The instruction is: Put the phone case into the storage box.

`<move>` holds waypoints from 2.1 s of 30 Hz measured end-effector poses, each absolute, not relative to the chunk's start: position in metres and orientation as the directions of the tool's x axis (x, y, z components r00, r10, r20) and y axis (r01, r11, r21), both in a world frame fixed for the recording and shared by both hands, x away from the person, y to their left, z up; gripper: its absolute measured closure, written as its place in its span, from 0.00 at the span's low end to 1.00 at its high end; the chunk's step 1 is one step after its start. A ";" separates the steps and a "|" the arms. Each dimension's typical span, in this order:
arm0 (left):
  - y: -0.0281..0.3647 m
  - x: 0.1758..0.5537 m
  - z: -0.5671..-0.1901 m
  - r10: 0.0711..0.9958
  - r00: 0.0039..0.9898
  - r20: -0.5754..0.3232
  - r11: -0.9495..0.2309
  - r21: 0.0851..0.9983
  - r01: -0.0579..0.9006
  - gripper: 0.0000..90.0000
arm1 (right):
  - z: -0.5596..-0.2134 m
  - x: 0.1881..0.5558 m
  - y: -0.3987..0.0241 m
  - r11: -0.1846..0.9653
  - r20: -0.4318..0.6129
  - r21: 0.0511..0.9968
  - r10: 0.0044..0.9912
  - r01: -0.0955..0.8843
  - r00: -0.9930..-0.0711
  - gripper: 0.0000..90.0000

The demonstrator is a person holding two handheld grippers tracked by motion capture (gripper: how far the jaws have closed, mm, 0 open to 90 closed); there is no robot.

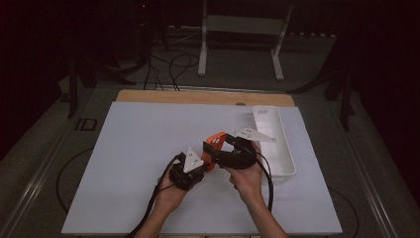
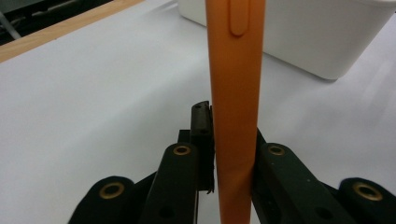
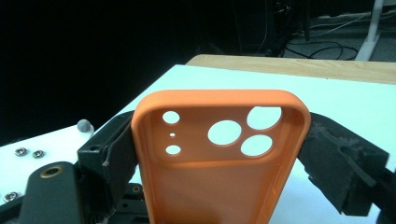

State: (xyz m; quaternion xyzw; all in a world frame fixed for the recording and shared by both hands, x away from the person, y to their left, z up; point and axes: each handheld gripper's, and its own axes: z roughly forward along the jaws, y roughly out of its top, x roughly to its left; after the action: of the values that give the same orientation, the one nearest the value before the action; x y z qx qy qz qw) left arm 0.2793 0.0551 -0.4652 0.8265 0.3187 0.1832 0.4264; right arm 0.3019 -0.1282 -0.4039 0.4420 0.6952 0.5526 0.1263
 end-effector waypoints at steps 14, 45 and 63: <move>0.064 0.282 -0.460 0.701 0.712 -0.023 -0.374 0.839 0.395 0.49 | -0.403 0.301 -0.126 -0.012 0.316 0.883 0.754 0.468 -0.576 0.19; 0.093 0.278 -0.448 0.741 0.671 -0.016 -0.318 0.872 0.372 0.00 | -0.402 0.308 -0.128 -0.017 0.292 0.893 0.781 0.450 -0.552 0.18; 0.124 0.275 -0.451 0.762 0.648 -0.014 -0.292 0.885 0.363 0.00 | -0.404 0.323 -0.133 -0.012 0.266 0.897 0.813 0.442 -0.518 0.18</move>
State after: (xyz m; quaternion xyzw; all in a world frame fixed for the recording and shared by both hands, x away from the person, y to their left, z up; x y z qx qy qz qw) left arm 0.2754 0.1237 -0.4512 0.7756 0.3626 0.2115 0.4714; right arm 0.3230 -0.1335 -0.4037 0.4601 0.6817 0.5424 0.1712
